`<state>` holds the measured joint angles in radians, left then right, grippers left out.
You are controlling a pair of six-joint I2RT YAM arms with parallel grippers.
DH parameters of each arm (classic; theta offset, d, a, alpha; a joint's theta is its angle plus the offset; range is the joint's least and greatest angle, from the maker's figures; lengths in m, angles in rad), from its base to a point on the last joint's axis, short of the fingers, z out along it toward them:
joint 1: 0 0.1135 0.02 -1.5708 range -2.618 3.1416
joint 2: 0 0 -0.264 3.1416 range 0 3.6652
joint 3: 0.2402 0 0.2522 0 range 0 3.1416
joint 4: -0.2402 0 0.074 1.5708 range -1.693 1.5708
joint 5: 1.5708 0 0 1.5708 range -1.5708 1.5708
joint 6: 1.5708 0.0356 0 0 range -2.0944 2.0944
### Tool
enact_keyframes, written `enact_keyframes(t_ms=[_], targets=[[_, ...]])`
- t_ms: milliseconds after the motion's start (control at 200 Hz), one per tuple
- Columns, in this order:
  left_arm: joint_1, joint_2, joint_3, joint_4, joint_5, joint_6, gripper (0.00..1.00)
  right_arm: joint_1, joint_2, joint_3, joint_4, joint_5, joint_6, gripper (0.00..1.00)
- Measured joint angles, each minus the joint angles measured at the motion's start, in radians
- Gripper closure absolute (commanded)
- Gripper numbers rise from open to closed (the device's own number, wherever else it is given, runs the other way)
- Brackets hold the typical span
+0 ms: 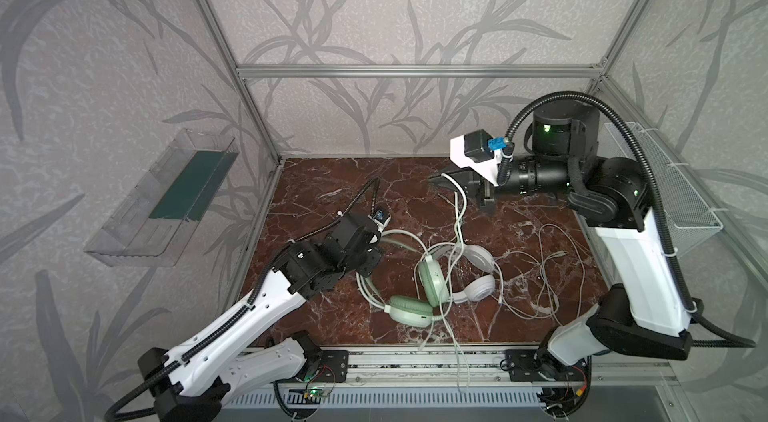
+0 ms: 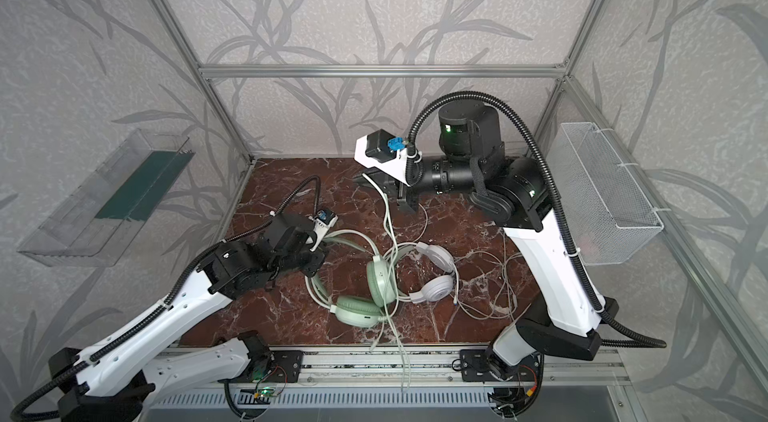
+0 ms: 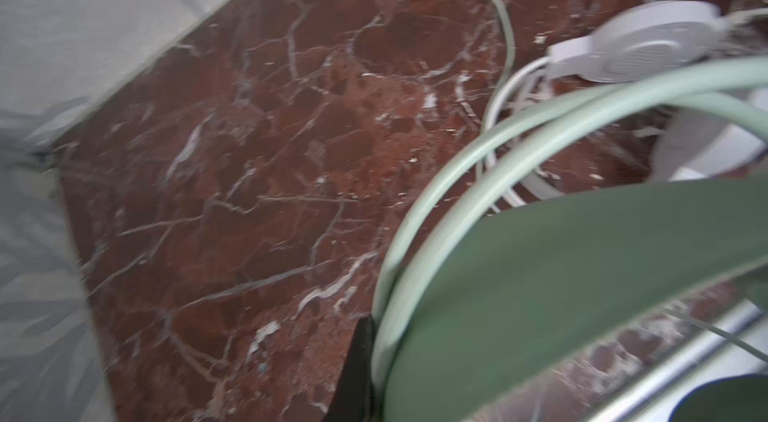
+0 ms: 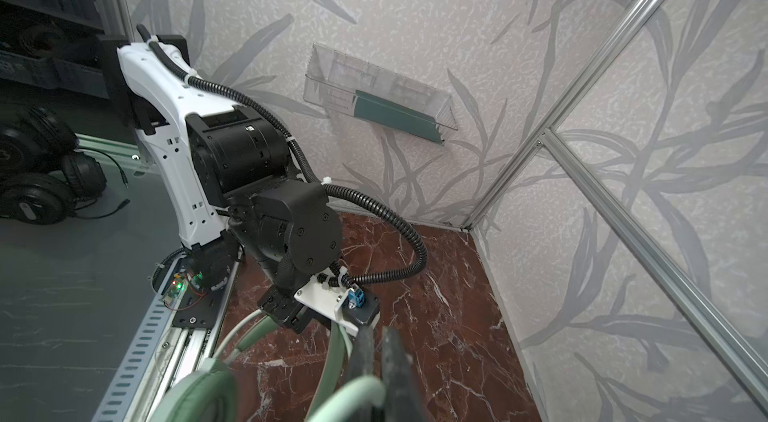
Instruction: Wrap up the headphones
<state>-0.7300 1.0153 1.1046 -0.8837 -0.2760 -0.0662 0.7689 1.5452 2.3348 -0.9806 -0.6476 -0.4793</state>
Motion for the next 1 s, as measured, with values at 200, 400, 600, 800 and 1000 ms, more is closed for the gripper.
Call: enact_keyframes(t_ms=[200,400,600,800,1000], targets=[[0.258,-0.055,0.000,-0.042,-0.302,-0.140,1.00,-0.004,-0.132,-0.263,0.167,-0.106,0.106,1.00],[0.328,-0.257,0.035,-0.098,-0.381,-0.196,1.00,-0.082,-0.294,-0.645,0.442,-0.044,0.259,0.97],[0.344,-0.359,0.154,-0.173,-0.322,-0.195,1.00,-0.180,-0.184,-0.690,0.542,0.182,0.372,0.80],[0.344,-0.313,0.189,-0.277,-0.129,-0.185,1.00,-0.283,0.212,-0.387,0.365,0.381,0.507,0.59],[0.344,-0.266,0.205,-0.387,0.003,-0.180,1.00,-0.293,0.378,-0.410,0.194,0.449,0.576,0.28]])
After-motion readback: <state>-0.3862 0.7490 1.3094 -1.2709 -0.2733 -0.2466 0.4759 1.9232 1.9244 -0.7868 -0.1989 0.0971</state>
